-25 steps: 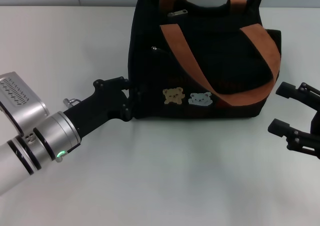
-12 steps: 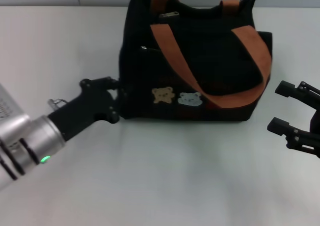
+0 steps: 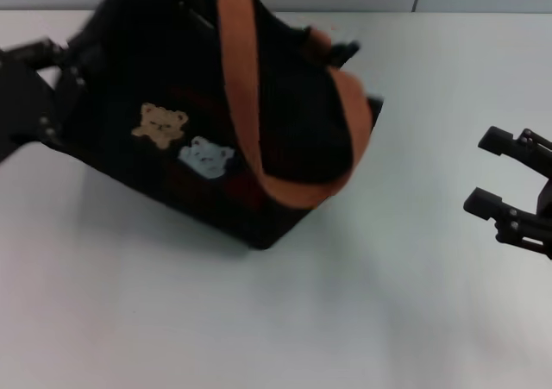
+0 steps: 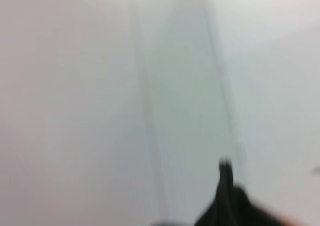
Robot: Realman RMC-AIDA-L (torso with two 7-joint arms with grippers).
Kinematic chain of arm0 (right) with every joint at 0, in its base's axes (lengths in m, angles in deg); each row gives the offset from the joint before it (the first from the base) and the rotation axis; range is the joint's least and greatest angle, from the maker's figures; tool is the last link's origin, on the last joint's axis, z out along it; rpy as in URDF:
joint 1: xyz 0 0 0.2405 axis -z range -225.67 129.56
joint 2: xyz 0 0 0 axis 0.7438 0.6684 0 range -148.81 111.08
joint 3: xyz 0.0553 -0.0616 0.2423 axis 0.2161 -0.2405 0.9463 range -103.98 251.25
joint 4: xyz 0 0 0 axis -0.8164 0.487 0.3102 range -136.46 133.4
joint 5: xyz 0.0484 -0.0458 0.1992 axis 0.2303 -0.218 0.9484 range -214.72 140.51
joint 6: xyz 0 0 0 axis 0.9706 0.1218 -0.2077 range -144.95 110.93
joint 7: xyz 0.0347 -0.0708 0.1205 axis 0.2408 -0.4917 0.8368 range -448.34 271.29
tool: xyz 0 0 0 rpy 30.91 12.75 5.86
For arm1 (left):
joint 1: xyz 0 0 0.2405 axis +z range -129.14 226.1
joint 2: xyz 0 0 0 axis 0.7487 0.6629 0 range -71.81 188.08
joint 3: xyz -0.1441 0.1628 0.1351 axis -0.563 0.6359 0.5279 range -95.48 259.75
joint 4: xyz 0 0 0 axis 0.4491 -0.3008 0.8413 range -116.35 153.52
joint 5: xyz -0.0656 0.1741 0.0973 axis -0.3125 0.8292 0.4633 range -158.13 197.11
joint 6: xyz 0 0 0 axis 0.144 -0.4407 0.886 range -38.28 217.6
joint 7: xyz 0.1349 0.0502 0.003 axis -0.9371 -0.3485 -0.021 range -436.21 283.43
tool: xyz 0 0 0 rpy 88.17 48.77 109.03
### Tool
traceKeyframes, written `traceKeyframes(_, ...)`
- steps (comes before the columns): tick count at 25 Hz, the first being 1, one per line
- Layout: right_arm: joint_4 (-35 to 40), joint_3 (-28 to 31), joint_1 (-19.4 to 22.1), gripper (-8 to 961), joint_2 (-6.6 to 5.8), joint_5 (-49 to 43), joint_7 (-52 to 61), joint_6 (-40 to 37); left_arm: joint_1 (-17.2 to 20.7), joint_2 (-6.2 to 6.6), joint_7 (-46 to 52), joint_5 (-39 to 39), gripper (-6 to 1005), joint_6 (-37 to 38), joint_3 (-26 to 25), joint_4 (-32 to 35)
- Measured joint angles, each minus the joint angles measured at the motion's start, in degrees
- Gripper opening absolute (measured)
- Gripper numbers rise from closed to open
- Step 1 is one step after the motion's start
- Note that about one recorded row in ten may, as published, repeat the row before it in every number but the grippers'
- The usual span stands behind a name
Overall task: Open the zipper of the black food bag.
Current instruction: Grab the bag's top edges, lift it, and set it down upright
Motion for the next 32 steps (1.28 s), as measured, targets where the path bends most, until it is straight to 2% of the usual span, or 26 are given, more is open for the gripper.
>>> traceKeyframes(3,-1.02,0.0,-0.11,852,0.02,1.17,0.01,0.73,-1.44,-0.34,1.43,-0.04,96,4.79,2.49,4.13)
traceKeyframes(4,-1.83,-0.01,-0.08,852,0.15,2.55,0.04,1.54,-2.07,-1.04,1.34,-0.18,95,4.93,7.0,5.97)
traceKeyframes(6,-4.2,-0.01,0.22,852,0.57,6.53,0.02,4.37,-2.28,-1.24,1.1,-0.24,94,4.67,8.72,6.29)
traceKeyframes(7,-5.46,-0.01,0.3,852,0.83,8.2,0.06,6.04,-2.52,-1.39,0.36,-0.31,93,4.14,11.11,6.15)
traceKeyframes(9,-9.03,0.0,0.11,852,1.58,12.72,-0.77,11.82,-2.99,-1.5,-1.42,-0.36,89,3.31,14.18,5.08)
traceKeyframes(11,-11.97,-0.01,-0.74,852,1.79,14.7,-2.34,16.15,-3.36,-1.57,-2.66,-0.44,86,2.86,15.53,4.14)
traceKeyframes(17,-18.21,-0.74,-7.64,852,1.8,15.69,-9.06,29.34,-3.84,-1.67,-3.08,-0.61,82,3.12,17.75,3.72)
traceKeyframes(21,-21.59,-3.81,-11.83,852,1.84,12.36,-11.44,35.21,-3.88,-1.71,-3.3,-1.55,83,3.16,18.02,3.53)
traceKeyframes(25,-26.81,-7.24,-13.04,852,1.99,8.96,-14.49,34.47,-3.95,-1.69,-3.62,-2.51,82,3.18,18.06,2.99)
traceKeyframes(29,-32.83,-7.21,-13.3,852,2.16,8.01,-20.3,33.56,-4.2,-1.7,-3.92,-2.82,78,3.24,18.11,2.51)
traceKeyframes(32,-34.6,-6.66,-12.91,852,2.2,8.24,-23.27,33.89,-4.39,-1.76,-4.4,-2.83,78,3.32,18.15,1.94)
